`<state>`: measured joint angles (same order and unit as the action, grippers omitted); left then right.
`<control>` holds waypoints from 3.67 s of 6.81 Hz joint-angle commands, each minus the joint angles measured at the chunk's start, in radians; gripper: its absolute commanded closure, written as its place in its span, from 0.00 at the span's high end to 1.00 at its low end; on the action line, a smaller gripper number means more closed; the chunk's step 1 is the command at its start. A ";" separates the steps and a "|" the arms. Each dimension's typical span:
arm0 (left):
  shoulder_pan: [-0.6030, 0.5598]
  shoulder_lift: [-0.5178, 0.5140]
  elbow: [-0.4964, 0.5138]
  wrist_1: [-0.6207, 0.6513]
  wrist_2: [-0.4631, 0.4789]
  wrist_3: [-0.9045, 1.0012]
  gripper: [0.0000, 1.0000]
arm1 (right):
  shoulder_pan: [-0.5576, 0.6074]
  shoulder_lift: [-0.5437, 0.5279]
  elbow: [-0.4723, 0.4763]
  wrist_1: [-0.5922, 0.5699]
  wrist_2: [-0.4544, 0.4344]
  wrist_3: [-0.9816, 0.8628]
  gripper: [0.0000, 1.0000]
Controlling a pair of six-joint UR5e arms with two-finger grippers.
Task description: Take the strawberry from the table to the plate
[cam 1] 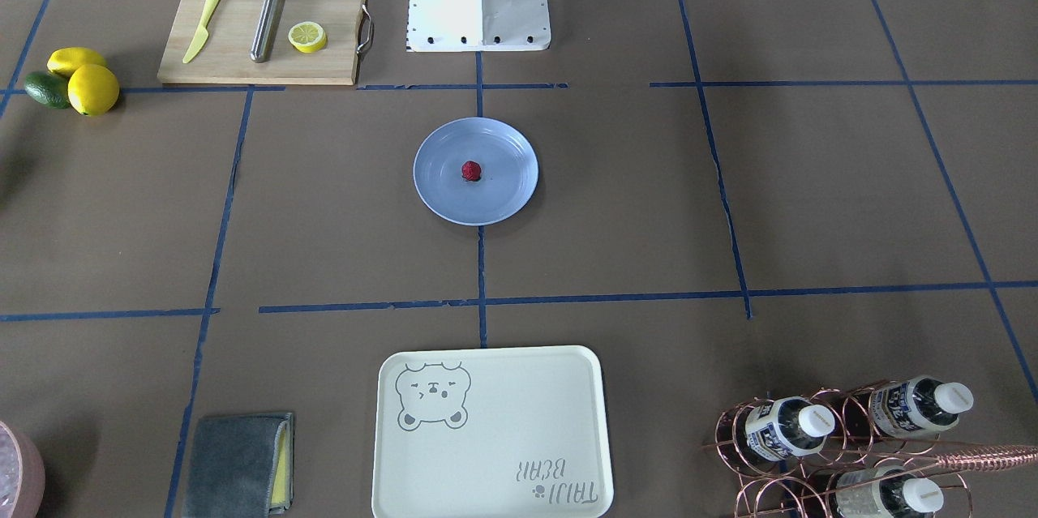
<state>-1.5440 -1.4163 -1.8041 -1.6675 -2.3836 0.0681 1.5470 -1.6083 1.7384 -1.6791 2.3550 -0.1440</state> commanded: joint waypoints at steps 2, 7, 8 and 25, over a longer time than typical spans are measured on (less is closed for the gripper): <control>0.016 0.002 0.018 -0.049 0.063 -0.001 1.00 | -0.048 0.031 0.076 -0.125 -0.060 0.009 1.00; 0.018 0.000 0.034 -0.105 0.018 0.004 1.00 | -0.041 -0.027 0.099 -0.129 -0.028 -0.034 1.00; 0.018 -0.010 0.043 -0.097 0.018 0.005 1.00 | -0.041 -0.027 0.099 -0.129 -0.026 -0.034 1.00; 0.016 0.026 0.019 0.035 0.029 0.007 1.00 | -0.039 -0.030 0.107 -0.131 -0.025 -0.031 1.00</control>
